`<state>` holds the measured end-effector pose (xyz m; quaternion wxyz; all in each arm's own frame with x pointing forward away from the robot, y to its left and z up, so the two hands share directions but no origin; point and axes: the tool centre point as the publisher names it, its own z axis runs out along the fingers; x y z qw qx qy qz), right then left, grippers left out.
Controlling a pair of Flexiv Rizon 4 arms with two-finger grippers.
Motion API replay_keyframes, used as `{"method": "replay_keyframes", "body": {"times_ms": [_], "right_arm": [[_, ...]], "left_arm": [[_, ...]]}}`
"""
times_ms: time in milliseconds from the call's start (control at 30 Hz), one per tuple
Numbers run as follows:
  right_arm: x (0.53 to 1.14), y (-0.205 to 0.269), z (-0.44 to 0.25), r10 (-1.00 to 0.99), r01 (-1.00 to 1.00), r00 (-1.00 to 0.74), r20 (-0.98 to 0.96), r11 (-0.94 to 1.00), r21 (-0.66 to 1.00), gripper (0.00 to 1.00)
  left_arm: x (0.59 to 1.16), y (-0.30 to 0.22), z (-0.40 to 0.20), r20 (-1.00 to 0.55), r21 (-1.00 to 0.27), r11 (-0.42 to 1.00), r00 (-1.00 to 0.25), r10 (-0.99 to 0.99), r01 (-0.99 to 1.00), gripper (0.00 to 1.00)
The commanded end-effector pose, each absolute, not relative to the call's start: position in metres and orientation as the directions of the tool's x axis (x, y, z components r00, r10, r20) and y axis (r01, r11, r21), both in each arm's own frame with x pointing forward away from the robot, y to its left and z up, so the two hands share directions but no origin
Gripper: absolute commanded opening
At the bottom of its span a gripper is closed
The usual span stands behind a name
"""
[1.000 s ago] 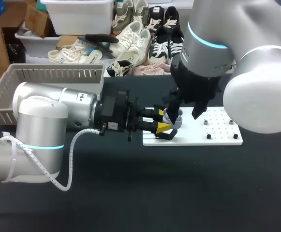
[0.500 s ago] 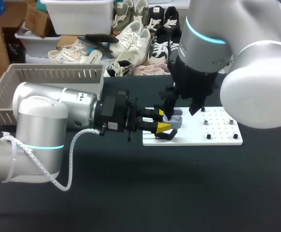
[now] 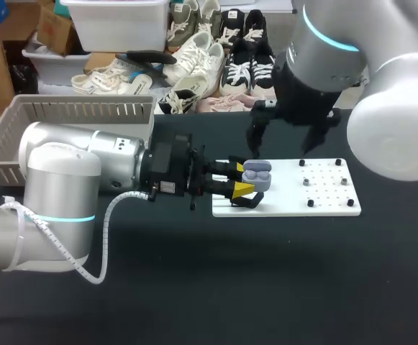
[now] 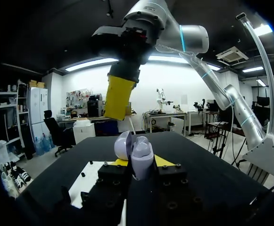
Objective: Pick up each earbud case from the left stands, insert the matching earbuds, close the lid, and place the case in the box.
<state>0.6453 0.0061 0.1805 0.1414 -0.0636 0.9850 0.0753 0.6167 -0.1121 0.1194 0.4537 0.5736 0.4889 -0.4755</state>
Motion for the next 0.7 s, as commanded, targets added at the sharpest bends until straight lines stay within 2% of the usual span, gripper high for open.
{"method": "replay_keyframes", "body": {"times_ms": [33,700], "right_arm": [[0.658,0.005,0.176,-0.082,-0.124,-0.956,-0.282,0.983,0.132,1.00],[0.656,-0.006,0.154,-0.069,-0.098,-0.979,-0.193,0.985,0.141,1.00]], "left_arm": [[0.616,-0.112,0.119,-0.989,0.057,-0.107,0.071,0.128,0.993,0.00],[0.616,-0.112,0.119,-0.989,0.057,-0.107,0.071,0.128,0.993,0.00]]}}
